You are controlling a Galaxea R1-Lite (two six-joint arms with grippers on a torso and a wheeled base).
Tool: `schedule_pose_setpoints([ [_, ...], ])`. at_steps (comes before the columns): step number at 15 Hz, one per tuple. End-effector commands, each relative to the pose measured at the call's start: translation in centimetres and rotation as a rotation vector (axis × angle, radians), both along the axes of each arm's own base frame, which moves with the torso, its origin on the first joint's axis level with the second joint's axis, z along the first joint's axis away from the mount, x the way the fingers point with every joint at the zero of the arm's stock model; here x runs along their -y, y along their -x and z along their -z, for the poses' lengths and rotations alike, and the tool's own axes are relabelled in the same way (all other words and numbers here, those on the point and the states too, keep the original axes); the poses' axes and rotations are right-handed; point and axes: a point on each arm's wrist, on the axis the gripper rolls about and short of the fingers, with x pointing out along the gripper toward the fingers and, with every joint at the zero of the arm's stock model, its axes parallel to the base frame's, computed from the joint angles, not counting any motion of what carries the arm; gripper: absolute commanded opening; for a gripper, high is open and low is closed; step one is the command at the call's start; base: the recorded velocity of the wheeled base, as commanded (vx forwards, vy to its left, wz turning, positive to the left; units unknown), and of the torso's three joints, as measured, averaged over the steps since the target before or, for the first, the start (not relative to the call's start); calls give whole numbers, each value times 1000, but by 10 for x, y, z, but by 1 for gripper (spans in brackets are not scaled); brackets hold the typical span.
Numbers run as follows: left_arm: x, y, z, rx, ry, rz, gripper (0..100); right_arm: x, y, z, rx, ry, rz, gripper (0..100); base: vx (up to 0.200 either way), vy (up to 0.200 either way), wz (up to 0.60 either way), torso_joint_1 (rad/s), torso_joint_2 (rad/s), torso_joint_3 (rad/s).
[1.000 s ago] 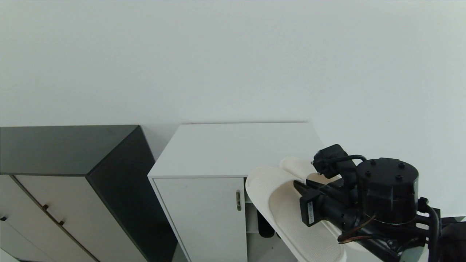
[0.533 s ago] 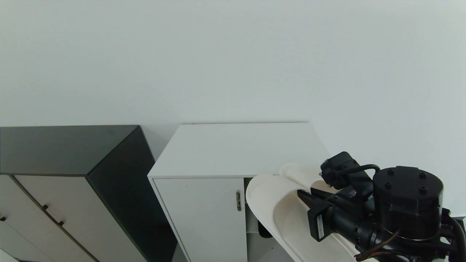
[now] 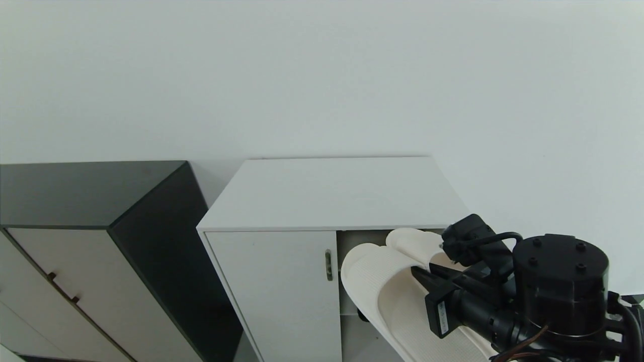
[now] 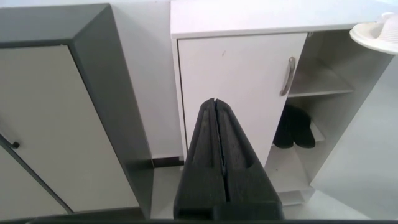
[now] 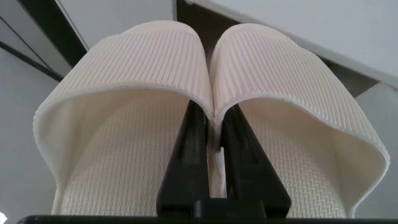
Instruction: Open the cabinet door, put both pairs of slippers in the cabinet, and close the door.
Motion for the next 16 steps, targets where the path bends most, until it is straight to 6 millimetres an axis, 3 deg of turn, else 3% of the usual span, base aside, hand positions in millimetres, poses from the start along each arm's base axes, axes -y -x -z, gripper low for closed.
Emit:
schedule_pose_setpoints([
  [1, 0, 0, 0, 0, 2, 0, 0, -1, 0, 2, -4, 6, -1, 0, 0, 0, 0, -232, 525, 300],
  [16, 0, 0, 0, 0, 2, 0, 0, -1, -1, 5, -11, 14, 0, 0, 0, 0, 0, -200, 526, 317],
])
